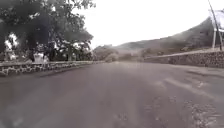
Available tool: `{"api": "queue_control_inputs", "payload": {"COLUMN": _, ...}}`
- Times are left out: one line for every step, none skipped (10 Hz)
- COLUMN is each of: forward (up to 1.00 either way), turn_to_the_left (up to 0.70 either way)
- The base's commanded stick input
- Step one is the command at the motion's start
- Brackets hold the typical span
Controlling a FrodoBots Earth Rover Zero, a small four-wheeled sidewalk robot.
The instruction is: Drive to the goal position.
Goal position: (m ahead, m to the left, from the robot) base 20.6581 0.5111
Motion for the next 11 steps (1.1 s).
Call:
{"api": "queue_control_inputs", "payload": {"forward": 0.70, "turn_to_the_left": 0.00}}
{"api": "queue_control_inputs", "payload": {"forward": 0.70, "turn_to_the_left": 0.00}}
{"api": "queue_control_inputs", "payload": {"forward": 0.70, "turn_to_the_left": 0.00}}
{"api": "queue_control_inputs", "payload": {"forward": 0.70, "turn_to_the_left": 0.00}}
{"api": "queue_control_inputs", "payload": {"forward": 0.70, "turn_to_the_left": 0.00}}
{"api": "queue_control_inputs", "payload": {"forward": 0.70, "turn_to_the_left": 0.00}}
{"api": "queue_control_inputs", "payload": {"forward": 0.70, "turn_to_the_left": 0.00}}
{"api": "queue_control_inputs", "payload": {"forward": 0.70, "turn_to_the_left": 0.00}}
{"api": "queue_control_inputs", "payload": {"forward": 0.70, "turn_to_the_left": 0.00}}
{"api": "queue_control_inputs", "payload": {"forward": 0.70, "turn_to_the_left": 0.00}}
{"api": "queue_control_inputs", "payload": {"forward": 0.70, "turn_to_the_left": 0.00}}
